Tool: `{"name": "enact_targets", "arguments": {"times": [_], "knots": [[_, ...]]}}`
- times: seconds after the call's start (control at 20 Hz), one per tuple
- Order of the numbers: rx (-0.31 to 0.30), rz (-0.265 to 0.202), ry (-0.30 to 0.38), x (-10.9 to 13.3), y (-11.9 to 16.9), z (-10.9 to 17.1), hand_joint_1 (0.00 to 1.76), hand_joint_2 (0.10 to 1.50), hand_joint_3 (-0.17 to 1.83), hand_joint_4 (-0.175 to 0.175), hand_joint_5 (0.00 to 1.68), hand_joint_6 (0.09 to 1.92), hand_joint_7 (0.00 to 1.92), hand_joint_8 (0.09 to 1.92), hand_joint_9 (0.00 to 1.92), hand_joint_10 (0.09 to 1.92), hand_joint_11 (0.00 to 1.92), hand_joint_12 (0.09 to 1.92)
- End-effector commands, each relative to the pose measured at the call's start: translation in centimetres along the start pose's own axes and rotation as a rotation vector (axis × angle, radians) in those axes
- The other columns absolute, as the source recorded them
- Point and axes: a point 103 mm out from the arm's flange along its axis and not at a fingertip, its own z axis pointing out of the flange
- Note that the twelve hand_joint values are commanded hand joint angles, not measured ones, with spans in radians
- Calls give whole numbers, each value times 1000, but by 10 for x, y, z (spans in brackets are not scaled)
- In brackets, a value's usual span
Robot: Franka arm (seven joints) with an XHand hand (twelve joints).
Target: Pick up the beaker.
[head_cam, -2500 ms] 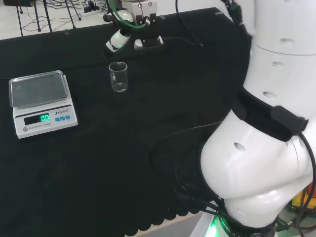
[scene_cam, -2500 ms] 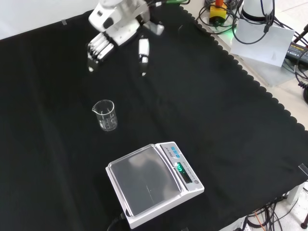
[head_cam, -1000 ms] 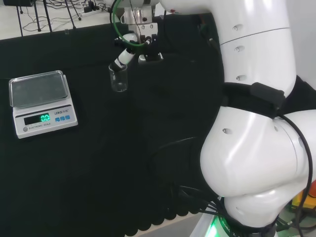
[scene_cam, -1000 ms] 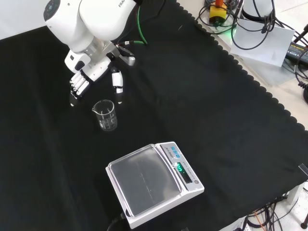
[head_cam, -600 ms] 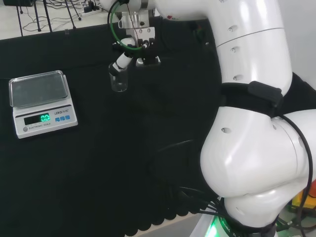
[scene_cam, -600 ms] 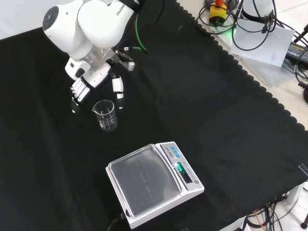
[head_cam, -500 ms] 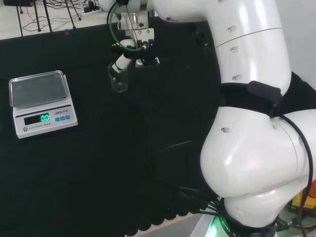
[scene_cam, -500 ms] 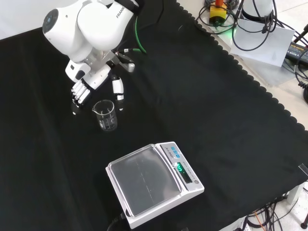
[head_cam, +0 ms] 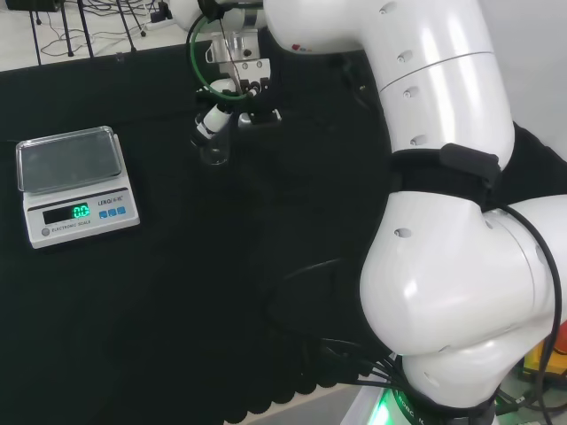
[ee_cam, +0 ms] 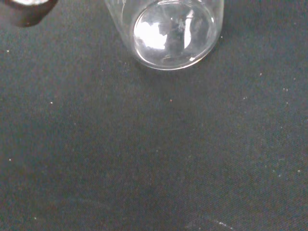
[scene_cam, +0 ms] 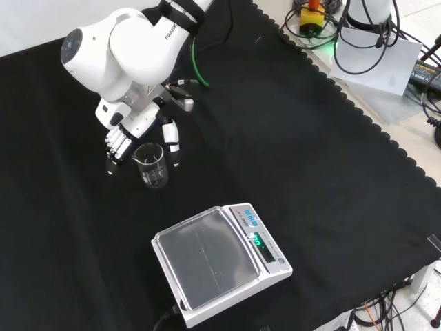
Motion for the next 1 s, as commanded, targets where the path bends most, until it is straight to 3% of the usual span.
{"name": "enact_targets", "arguments": {"times": [0.05, 0.45, 0.75, 0.8, 0.95, 1.0], "knots": [[12, 1, -9, 3, 4, 6, 682, 763, 178, 68, 0, 87, 0, 436, 6, 848, 0, 1054], [0, 8, -30, 6, 9, 10, 885, 728, 356, 61, 156, 87, 57, 710, 243, 883, 27, 1469], [-25, 3, -21, 6, 11, 13, 1043, 656, 638, 38, 371, 87, 333, 898, 606, 860, 469, 1370], [-29, 2, -15, 6, 11, 13, 1060, 656, 663, 34, 372, 202, 370, 930, 654, 859, 530, 1339], [-40, -1, 0, 5, 11, 13, 1108, 681, 716, 23, 232, 928, 449, 1034, 759, 872, 675, 1266], [-47, 0, 5, 5, 11, 13, 1116, 690, 731, 20, 202, 1082, 464, 1063, 778, 883, 700, 1255]]}}
